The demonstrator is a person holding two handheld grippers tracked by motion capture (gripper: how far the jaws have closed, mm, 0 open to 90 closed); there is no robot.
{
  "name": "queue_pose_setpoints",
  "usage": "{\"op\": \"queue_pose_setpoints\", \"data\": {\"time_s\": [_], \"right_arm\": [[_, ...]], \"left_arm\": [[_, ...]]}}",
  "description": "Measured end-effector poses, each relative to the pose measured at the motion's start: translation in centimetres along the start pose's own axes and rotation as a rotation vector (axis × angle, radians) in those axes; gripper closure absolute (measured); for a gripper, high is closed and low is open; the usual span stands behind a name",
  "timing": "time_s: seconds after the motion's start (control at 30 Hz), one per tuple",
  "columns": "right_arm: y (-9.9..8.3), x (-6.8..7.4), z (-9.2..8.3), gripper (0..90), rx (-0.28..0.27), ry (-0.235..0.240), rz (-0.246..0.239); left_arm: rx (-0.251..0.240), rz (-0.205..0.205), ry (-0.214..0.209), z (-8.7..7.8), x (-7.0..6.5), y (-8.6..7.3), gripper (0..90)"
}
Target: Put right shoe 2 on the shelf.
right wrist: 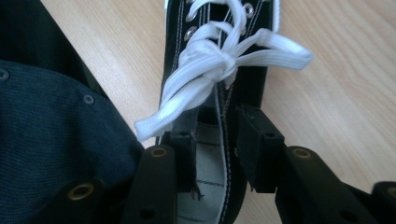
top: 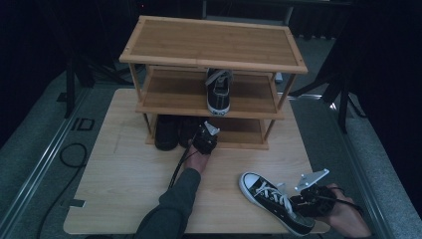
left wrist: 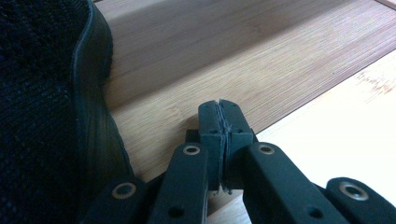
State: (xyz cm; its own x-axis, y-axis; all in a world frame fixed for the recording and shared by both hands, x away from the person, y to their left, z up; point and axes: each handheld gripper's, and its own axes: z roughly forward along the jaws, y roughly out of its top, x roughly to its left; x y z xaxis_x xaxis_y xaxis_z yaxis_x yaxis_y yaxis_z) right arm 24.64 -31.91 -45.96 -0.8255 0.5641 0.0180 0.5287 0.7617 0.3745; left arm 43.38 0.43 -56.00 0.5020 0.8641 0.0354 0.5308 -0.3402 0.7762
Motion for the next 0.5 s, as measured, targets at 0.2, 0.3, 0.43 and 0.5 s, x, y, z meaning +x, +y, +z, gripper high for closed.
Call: {"op": "queue_pose_setpoints", "data": {"time_s": [0.2,0.3,0.43,0.5], "right_arm": [[0.4,-0.2,1.3,67.8,0.034,-0.088,0.026],[0.9,-0.3,1.5,72.6,0.003,-0.112,0.027],[1.2,-0.2,2.2,72.2,-0.001,-0.116,0.034],[1.2,-0.3,2.6,72.3,0.003,-0.115,0.038]], "left_arm": [[0.000,0.000,0.001,0.0,0.0,0.0,88.6],[0.000,0.000,0.000,0.0,0.0,0.0,88.6],[0.000,0.000,0.001,0.0,0.0,0.0,88.6],[0.000,0.001,0.001,0.0,0.0,0.0,88.6]]}}
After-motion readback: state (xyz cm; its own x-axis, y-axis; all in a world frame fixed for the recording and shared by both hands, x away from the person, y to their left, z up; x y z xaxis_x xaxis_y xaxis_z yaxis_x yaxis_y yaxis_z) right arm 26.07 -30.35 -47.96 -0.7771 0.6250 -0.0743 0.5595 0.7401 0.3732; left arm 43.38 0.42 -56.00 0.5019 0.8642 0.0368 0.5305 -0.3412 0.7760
